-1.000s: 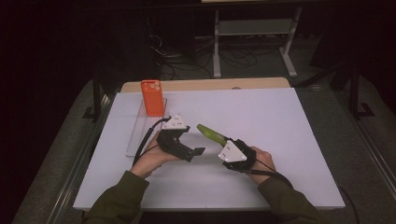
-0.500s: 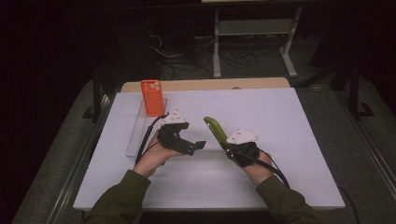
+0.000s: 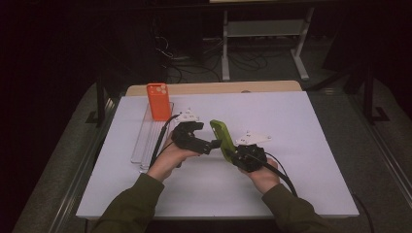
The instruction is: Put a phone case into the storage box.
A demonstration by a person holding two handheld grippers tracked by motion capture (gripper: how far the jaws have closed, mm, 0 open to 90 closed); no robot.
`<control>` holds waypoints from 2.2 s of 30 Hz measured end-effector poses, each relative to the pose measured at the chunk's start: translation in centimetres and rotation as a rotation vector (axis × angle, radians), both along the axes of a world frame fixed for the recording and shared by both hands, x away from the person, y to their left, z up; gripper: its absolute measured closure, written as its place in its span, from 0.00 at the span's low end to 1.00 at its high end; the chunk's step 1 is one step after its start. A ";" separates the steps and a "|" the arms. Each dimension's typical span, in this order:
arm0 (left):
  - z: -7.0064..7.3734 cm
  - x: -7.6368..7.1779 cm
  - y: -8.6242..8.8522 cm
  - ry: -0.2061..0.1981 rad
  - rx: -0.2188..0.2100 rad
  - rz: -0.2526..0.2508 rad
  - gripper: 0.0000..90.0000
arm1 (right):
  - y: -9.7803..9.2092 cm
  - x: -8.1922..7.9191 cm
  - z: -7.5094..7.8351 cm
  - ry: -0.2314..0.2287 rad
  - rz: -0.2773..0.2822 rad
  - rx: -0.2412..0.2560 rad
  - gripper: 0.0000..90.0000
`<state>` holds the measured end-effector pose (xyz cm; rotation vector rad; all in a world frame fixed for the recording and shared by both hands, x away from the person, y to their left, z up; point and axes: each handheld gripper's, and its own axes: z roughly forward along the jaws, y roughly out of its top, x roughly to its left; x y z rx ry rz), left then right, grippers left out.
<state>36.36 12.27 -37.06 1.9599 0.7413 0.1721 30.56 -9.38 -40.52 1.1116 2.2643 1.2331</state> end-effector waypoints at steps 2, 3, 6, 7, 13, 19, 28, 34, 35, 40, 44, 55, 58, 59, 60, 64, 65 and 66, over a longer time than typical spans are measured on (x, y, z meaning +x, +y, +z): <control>-0.1 0.1 -0.2 -0.001 -0.003 -0.007 0.00 | 0.1 -0.1 0.1 0.006 0.006 0.008 0.85; -0.1 0.2 -0.4 0.004 -0.011 -0.005 0.00 | 0.1 -0.1 0.2 0.008 0.007 0.012 0.85; -0.2 0.2 -0.8 0.016 -0.030 -0.007 0.00 | 0.1 -0.1 0.3 0.003 0.009 0.019 0.85; -0.3 0.2 -0.9 0.019 -0.041 -0.009 0.00 | 0.1 -0.1 0.4 0.002 0.006 0.026 0.85; -0.4 0.4 -1.6 0.018 -0.074 -0.029 0.00 | 0.2 -0.2 0.5 0.008 0.014 0.044 0.85; -0.5 0.4 -2.0 0.028 -0.079 -0.026 0.00 | 0.4 -0.3 0.5 0.000 0.024 0.045 0.85; -0.5 0.6 -1.7 0.044 -0.095 -0.006 0.07 | 0.6 -0.2 0.3 0.007 0.027 0.035 0.85; -0.6 0.7 -1.7 0.057 -0.107 0.001 0.09 | 0.8 -0.1 0.0 0.014 0.025 0.030 0.85; -0.5 0.7 -1.8 0.057 -0.114 0.004 0.10 | 0.8 -0.1 0.0 0.015 0.025 0.030 0.85; -0.3 0.5 -1.8 0.044 -0.110 0.002 0.13 | 0.9 0.0 -0.1 0.008 0.025 0.019 0.85; -0.2 0.5 -1.8 0.041 -0.096 0.001 0.15 | 1.0 0.0 -0.2 0.019 0.026 0.017 0.84; 1.2 1.0 -1.6 0.013 -0.047 0.032 0.16 | 0.5 0.5 0.1 0.022 0.048 0.004 0.50; 1.7 1.3 -1.2 -0.001 -0.039 0.045 0.16 | 0.0 0.7 0.1 0.050 0.064 -0.014 0.38; 2.1 1.5 -1.0 -0.009 -0.031 0.051 0.16 | -0.2 0.7 0.1 0.052 0.068 -0.023 0.36; 2.3 1.6 -0.9 -0.011 -0.030 0.055 0.16 | -0.5 0.7 0.0 0.054 0.068 -0.033 0.33; 3.3 2.1 -0.1 -0.029 -0.026 0.075 0.16 | -1.8 0.8 -0.2 0.051 0.073 -0.049 0.25; 3.6 2.2 0.1 -0.032 -0.027 0.081 0.16 | -2.1 0.7 -0.1 0.061 0.074 -0.038 0.22; 3.7 2.4 0.2 -0.035 -0.024 0.084 0.16 | -2.4 0.7 -0.2 0.056 0.081 -0.032 0.18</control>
